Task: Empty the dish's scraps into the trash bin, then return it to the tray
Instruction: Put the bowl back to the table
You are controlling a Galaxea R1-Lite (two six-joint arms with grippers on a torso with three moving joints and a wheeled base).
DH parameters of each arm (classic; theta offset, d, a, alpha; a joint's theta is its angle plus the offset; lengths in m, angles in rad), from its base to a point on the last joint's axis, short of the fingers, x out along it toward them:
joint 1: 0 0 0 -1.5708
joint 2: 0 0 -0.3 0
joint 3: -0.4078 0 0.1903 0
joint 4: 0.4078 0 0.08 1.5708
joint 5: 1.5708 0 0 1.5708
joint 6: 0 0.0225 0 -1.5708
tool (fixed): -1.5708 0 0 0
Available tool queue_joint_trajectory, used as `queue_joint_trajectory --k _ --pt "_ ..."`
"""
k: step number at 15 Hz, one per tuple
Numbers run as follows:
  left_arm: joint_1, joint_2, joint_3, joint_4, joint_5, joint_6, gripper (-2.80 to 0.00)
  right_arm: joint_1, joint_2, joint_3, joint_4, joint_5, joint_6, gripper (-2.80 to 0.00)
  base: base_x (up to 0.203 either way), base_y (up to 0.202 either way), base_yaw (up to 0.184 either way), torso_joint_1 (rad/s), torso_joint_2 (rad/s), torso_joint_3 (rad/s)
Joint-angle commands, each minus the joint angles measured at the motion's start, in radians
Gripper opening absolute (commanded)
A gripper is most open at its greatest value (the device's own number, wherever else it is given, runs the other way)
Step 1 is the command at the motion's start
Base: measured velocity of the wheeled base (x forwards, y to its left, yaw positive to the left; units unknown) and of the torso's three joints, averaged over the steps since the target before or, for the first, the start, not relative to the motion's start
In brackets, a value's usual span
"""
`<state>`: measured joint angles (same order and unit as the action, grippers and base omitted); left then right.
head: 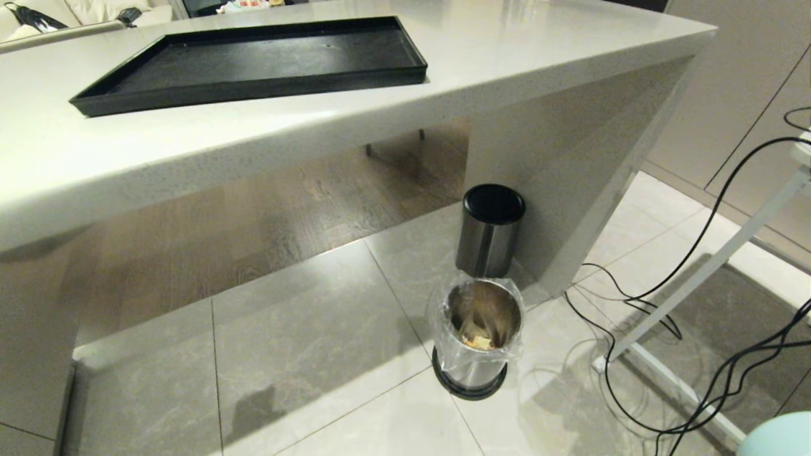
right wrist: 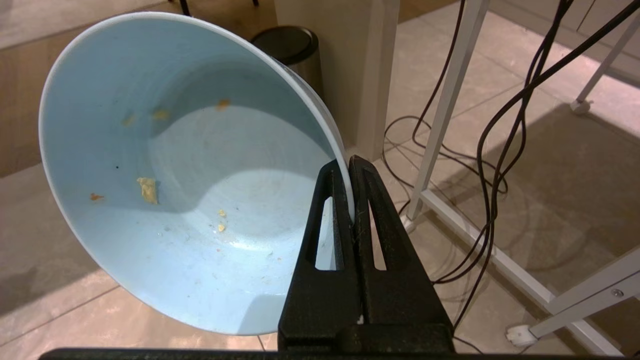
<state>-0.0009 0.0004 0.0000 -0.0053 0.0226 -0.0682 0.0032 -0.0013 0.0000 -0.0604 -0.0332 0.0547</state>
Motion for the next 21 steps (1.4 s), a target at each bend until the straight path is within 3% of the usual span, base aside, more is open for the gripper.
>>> queue_joint_trajectory --k 1,6,21 --pt "0.0 0.001 0.0 -0.001 0.0 -0.001 -2.8 0.001 0.001 0.0 -0.001 0.0 0.001 -2.8 0.0 0.0 0.0 0.002 0.0 0.206" --pt "0.001 0.001 0.0 -0.001 0.0 -0.001 -2.8 0.0 0.001 0.0 -0.001 0.001 0.001 -2.8 0.0 0.0 0.0 0.001 0.0 0.201" --pt "0.0 0.001 0.0 -0.001 0.0 0.002 -2.8 0.0 0.001 0.0 -0.001 0.001 0.001 -2.8 0.0 0.0 0.0 0.001 0.0 0.016"
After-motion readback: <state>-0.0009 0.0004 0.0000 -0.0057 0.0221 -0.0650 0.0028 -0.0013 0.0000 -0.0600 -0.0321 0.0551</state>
